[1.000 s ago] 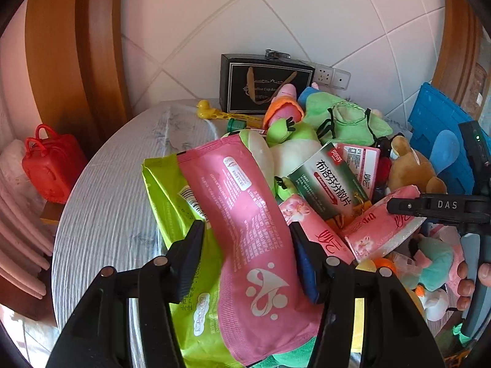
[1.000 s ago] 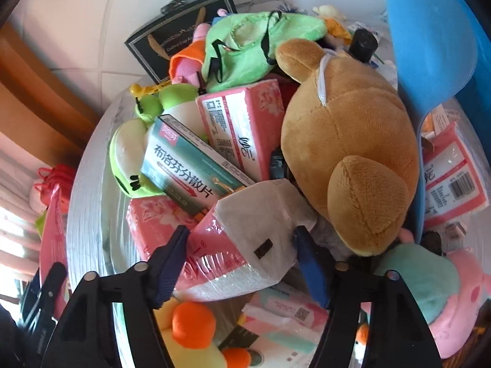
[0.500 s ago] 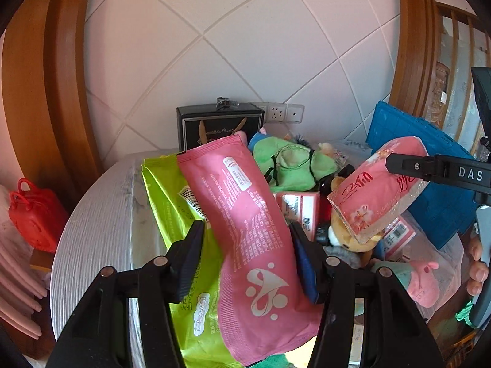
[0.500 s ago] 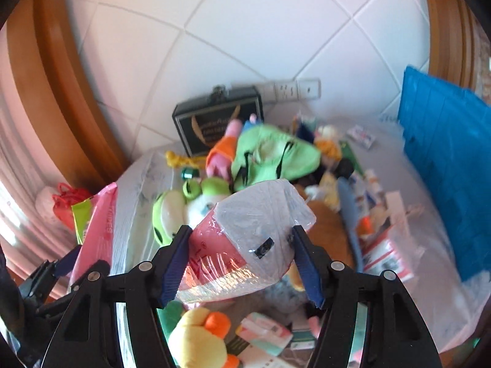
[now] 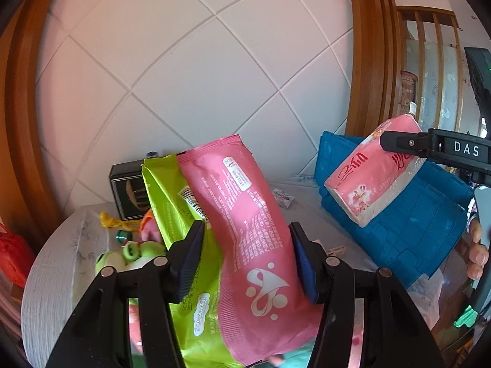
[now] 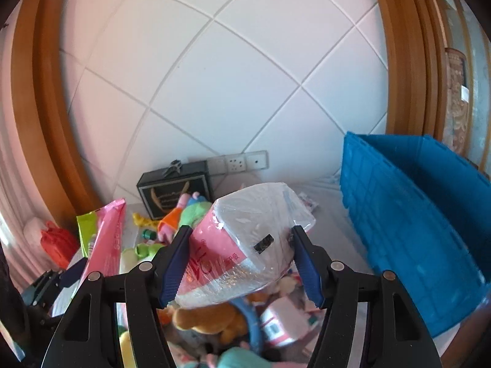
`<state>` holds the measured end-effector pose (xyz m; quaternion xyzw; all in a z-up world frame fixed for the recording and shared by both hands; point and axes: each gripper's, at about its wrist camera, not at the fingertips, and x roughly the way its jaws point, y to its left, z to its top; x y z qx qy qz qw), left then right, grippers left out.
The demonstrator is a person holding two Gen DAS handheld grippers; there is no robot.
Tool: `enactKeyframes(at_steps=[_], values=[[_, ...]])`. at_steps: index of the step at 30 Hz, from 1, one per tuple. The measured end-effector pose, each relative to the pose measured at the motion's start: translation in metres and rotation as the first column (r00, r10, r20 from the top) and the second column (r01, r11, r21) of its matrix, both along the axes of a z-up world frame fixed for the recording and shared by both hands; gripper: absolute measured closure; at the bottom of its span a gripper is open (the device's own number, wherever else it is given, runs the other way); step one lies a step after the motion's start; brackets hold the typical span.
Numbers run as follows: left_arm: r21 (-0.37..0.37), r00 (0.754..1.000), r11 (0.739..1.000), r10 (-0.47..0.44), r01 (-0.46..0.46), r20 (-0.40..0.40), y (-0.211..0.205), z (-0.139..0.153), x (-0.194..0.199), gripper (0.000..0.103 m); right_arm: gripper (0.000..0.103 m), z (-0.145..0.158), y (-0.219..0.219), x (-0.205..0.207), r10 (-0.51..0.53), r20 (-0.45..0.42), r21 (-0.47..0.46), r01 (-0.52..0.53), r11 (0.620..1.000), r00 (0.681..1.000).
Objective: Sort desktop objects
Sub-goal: 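Carry the wipe packs and tissue pack over the blue crate with both tools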
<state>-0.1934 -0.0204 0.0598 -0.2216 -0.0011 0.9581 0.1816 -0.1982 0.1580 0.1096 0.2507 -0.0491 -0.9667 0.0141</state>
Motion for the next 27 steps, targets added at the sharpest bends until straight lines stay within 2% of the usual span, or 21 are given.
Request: enactKeyframes(at_steps=[9, 13, 16, 19, 23, 27], values=[[0.036, 0.995, 0.996, -0.081, 0.083, -0.066, 0.195, 0.046, 0.002, 0.049, 0.040, 0.058, 0.189, 0.003, -0.048, -0.134, 0.064, 0.057, 0.996, 0.990], [0.010, 0.986, 0.990, -0.137, 0.139, -0.090, 0.273, 0.067, 0.006, 0.049, 0.040, 0.075, 0.264, 0.013, -0.107, -0.162, 0.141, 0.131, 0.981, 0.981], [-0.016, 0.975, 0.978, -0.210, 0.210, -0.068, 0.329, 0.076, 0.004, 0.049, 0.040, 0.073, 0.317, 0.017, -0.173, -0.136, 0.187, 0.197, 0.962, 0.975], [-0.043, 0.962, 0.962, -0.272, 0.270, -0.035, 0.380, 0.076, 0.003, 0.049, 0.040, 0.059, 0.360, 0.017, -0.248, -0.100, 0.235, 0.265, 0.935, 0.964], [-0.091, 0.947, 0.943, -0.314, 0.319, 0.068, 0.437, 0.066, -0.002, 0.049, 0.040, 0.027, 0.406, 0.016, -0.322, -0.033, 0.245, 0.320, 0.915, 0.946], [-0.151, 0.935, 0.929, -0.314, 0.339, 0.167, 0.468, 0.046, -0.005, 0.049, 0.040, -0.005, 0.429, 0.016, -0.387, 0.009, 0.285, 0.368, 0.885, 0.922]])
